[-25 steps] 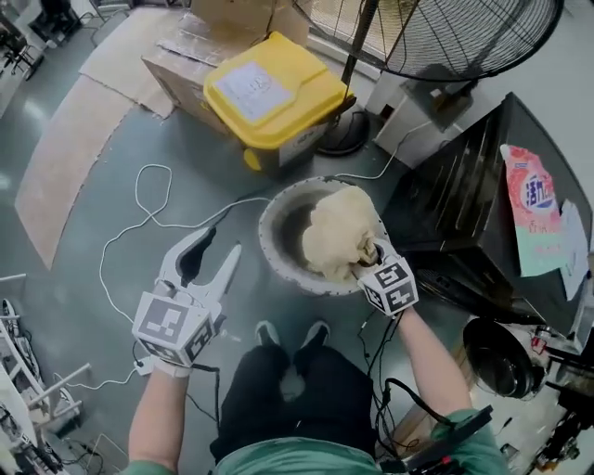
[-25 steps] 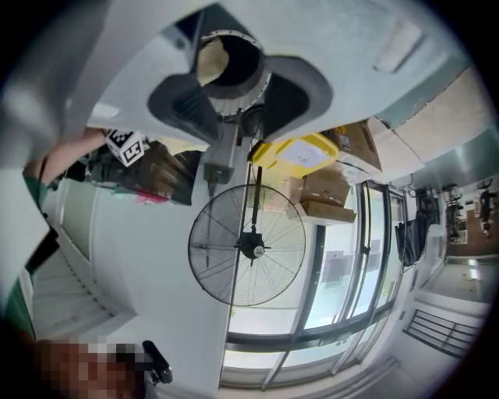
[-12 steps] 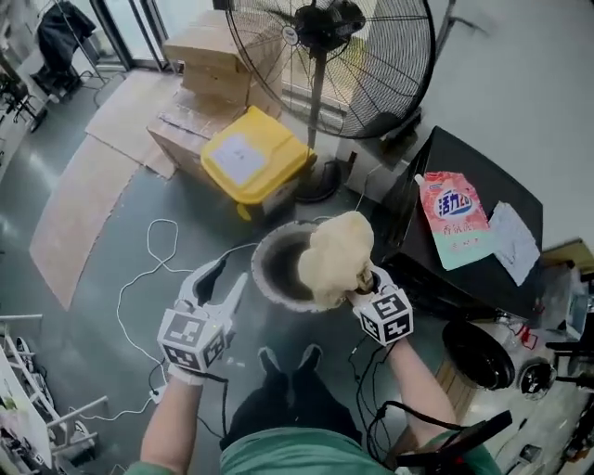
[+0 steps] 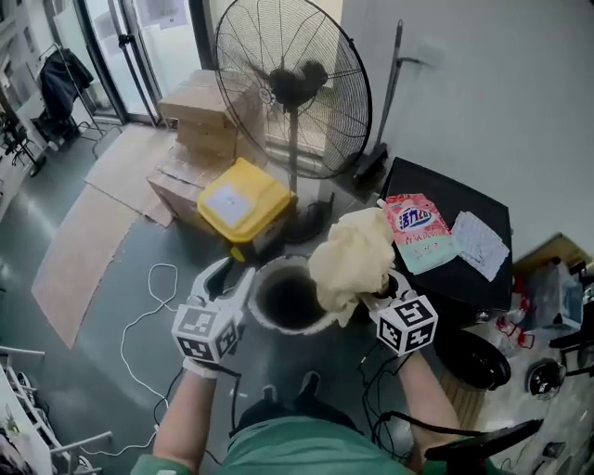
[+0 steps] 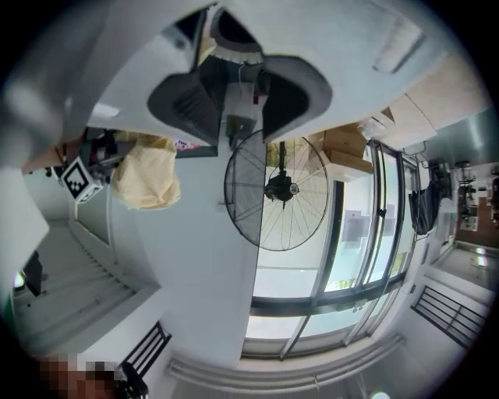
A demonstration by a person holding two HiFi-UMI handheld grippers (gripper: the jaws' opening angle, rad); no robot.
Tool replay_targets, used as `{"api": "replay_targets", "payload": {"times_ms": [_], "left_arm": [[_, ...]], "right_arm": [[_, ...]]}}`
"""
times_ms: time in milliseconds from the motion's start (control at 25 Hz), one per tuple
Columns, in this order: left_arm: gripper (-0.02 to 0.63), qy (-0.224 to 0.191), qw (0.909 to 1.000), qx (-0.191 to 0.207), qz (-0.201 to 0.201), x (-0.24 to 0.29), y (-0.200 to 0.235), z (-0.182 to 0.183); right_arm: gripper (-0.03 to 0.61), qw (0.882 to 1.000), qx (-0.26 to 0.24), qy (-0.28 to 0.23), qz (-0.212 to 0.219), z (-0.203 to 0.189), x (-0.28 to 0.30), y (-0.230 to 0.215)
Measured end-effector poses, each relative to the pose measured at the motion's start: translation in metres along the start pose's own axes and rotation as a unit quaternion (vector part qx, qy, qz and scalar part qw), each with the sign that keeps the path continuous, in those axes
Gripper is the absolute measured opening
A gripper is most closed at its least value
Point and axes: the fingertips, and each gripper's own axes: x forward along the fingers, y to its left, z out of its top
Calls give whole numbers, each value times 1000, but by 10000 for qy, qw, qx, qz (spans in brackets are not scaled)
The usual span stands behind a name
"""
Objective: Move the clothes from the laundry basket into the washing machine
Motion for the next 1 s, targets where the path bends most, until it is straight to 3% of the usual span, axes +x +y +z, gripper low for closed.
{"api": "replay_targets", "payload": {"times_ms": [240,520,1000], "left_arm": [[176,-252,9994,73,-217,-4,-5,19],[175,-409,9972,123,-607,-23,-11,29],[173,-341,9845,109,-1717,-19,-51,2]], "right_arm": [[156,9974,35,-480,-543,37,-49,8],[156,9877,320,-786,-1312,48,-99,18],[156,9525,727,-803,-2846,4,-190,25]]}}
